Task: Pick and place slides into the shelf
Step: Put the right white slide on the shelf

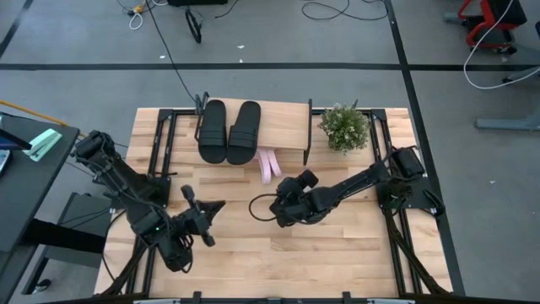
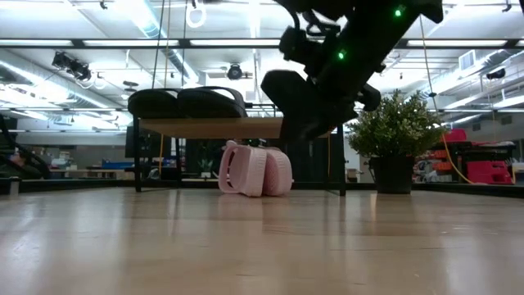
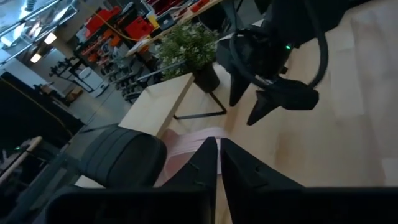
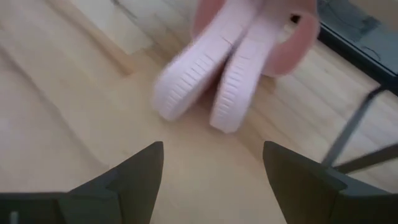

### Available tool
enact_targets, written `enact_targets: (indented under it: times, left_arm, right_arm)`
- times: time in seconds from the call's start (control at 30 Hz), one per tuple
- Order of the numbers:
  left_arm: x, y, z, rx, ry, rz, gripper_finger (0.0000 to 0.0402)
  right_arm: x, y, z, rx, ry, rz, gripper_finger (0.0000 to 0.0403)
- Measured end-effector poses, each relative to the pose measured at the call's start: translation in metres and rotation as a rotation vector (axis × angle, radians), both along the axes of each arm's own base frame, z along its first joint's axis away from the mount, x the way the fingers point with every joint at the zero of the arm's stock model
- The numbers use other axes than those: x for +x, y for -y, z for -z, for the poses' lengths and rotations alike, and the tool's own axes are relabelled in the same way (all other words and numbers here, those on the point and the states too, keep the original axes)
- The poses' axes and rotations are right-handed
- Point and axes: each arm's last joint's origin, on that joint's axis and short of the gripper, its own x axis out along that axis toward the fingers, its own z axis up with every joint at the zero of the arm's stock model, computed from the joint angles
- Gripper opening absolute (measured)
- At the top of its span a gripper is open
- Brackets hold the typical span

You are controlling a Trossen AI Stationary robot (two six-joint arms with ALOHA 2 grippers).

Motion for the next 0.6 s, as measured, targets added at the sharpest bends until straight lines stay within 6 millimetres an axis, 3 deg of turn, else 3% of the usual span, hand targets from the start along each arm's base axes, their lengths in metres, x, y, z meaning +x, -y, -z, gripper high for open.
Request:
enact_targets:
  times: [0.3,0.6]
  left_arm:
    - [0.007,-0.009,0.000,0.004,-0.007,-0.042,0.0036]
    - [0.009,-0.011,0.000,0.004,-0.007,-0.052,0.0011]
  right_arm:
    - [0.003,0.017,0.002,0.052,0.020,0.076,0.0281]
    - [0.018,0.035,0.004,0.245,0.295,0.272,0.0274]
